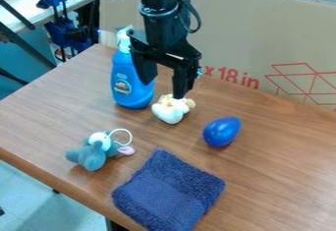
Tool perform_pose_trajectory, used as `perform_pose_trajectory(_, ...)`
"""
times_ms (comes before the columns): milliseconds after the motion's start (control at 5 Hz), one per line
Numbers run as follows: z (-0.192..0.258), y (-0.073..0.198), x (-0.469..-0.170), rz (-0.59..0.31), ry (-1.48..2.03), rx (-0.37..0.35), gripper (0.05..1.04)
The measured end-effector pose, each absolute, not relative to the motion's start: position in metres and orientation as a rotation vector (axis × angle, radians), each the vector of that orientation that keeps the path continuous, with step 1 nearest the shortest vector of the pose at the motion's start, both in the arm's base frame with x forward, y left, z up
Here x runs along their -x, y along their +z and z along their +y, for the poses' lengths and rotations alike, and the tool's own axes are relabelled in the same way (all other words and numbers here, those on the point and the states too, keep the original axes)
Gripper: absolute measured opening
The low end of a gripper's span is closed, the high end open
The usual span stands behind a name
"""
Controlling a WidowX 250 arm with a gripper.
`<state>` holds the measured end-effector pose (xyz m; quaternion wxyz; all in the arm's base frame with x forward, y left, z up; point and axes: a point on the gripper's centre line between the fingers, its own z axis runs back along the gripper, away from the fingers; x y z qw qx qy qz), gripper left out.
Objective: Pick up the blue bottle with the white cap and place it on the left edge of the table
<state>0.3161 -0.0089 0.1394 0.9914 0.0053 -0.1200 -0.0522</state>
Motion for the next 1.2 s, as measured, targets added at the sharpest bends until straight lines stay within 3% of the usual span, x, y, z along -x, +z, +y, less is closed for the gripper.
perform_pose_trajectory(200,-0.009,0.129,-0.314,-0.206,-0.106,-0.009,1.005)
perform_pose_trajectory(800,0.045,0.157,-0.338,-0.247,-0.070,-0.069,1.005)
perform_pose_trajectory(1200,0.090,0.154,-0.352,-0.226,-0.054,-0.043,1.005)
